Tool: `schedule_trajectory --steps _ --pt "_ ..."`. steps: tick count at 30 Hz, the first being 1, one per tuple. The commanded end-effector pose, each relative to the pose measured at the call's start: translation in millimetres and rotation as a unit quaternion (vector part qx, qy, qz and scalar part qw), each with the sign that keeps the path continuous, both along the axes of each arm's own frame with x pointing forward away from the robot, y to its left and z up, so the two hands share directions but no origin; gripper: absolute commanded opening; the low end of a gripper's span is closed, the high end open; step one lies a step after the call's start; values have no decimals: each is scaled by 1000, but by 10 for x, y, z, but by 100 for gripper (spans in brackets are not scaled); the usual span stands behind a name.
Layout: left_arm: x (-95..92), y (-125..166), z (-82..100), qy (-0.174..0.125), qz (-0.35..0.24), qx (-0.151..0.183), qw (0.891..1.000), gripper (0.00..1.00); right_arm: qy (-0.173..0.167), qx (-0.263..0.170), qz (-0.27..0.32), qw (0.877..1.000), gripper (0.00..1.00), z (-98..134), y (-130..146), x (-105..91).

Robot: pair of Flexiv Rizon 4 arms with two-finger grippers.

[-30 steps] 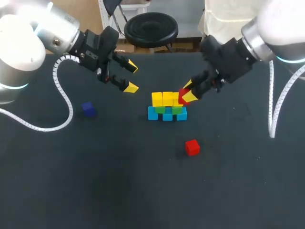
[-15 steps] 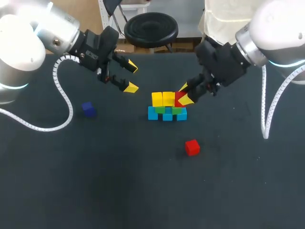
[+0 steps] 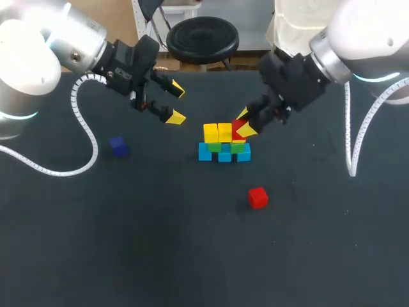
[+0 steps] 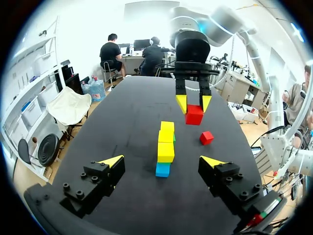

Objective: Place the blue cubes, place green cubes on the blue cubes, place the yellow cubes on the green cubes, then place the red cubes on the yellow cubes, and place purple cube on the red cubes.

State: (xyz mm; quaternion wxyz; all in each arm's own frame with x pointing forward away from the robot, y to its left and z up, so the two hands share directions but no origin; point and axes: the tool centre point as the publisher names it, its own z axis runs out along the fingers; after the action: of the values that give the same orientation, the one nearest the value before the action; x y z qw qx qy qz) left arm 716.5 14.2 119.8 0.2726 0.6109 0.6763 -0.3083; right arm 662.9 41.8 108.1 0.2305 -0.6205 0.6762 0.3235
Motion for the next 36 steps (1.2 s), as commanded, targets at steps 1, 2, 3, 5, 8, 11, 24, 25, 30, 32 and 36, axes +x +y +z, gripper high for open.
schedule_trajectory --steps 1,2,3,5,8,11,24,25,30,32,36 --pt "10 2 -6 0 -1 -1 1000 100 8 1 10 1000 0 -38 44 133" --pt "10 2 -6 0 -1 -1 1000 100 7 4 10 1000 0 -43 46 144" --pt "10 2 -6 0 -1 -1 1000 100 6 4 10 1000 0 -51 47 157" --pt "10 2 -6 0 -1 -1 1000 100 6 6 8 1000 0 -68 46 175" --pt "10 2 -6 0 -1 -1 1000 100 4 6 7 1000 0 -93 47 192" --pt "10 2 -6 0 -1 -1 1000 100 4 6 7 1000 0 -119 49 192" --pt "10 2 -6 0 -1 -1 1000 100 4 4 6 1000 0 -165 36 215" --pt "10 2 -6 0 -1 -1 1000 100 4 3 7 1000 0 -167 37 223" --pt "10 2 -6 0 -1 -1 1000 100 1 3 9 1000 0 -167 45 269" --pt "10 2 -6 0 -1 -1 1000 100 0 3 10 1000 0 -167 50 288" --pt "10 2 -6 0 -1 -1 1000 100 0 4 12 1000 0 -173 60 328"
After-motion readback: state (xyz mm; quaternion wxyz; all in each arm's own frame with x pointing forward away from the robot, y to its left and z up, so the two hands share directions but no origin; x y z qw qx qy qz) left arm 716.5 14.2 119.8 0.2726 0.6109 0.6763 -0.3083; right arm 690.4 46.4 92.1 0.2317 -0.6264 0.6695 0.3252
